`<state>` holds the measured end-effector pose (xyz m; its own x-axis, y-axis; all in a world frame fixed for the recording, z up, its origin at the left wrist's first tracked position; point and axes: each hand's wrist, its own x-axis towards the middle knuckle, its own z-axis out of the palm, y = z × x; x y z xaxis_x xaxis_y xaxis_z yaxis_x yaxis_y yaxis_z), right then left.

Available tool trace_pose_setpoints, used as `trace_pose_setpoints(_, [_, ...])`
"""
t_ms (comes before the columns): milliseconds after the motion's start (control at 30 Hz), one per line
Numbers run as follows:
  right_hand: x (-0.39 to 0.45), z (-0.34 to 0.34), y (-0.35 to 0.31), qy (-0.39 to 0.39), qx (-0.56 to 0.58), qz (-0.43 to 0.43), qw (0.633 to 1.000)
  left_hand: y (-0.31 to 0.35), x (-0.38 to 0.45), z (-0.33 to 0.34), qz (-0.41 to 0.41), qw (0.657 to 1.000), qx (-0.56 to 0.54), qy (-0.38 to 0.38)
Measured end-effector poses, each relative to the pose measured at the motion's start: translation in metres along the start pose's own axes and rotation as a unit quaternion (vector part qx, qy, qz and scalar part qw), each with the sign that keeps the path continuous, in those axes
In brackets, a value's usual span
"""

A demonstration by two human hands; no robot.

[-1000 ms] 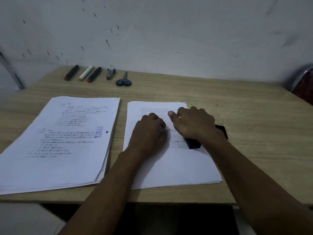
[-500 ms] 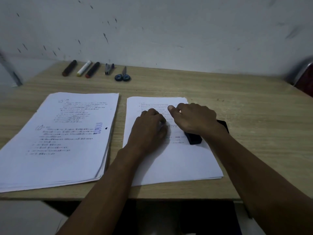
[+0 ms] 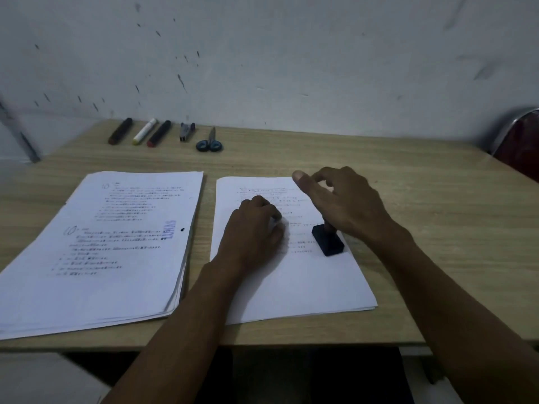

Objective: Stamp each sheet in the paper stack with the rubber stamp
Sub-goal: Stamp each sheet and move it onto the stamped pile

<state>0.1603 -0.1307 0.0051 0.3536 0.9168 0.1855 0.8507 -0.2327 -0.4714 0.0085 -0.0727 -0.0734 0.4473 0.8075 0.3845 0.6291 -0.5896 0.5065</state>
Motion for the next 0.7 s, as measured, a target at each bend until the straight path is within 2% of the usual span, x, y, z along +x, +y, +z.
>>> trace_pose_setpoints(100, [-0.015, -0.009, 0.010, 0.003, -0.013, -0.003, 1.000, -0.001, 0.001, 0.002, 0.001, 1.000, 0.002, -0.009])
trace_pose_setpoints(200, [-0.025, -0.011, 0.021, -0.036, -0.060, 0.010, 0.997, -0.003, 0.002, 0.003, 0.002, 1.000, 0.002, -0.010])
trace_pose_setpoints(300, [-0.028, -0.007, 0.031, -0.057, -0.015, 0.004, 0.998, -0.006, 0.002, 0.005, 0.006, 1.000, -0.001, -0.007])
trace_pose_setpoints(400, [-0.030, -0.008, 0.040, -0.006, 0.045, 0.001, 0.999, -0.007, 0.002, 0.005, 0.002, 1.000, -0.010, -0.010])
trace_pose_setpoints(533, [-0.030, -0.021, 0.056, 0.106, 0.140, 0.040, 0.984, -0.009, 0.002, 0.005, 0.007, 1.000, -0.008, -0.008])
trace_pose_setpoints(700, [-0.023, -0.032, 0.090, 0.188, 0.122, 0.134, 0.965, -0.009, 0.002, 0.005, -0.002, 1.000, -0.017, -0.016])
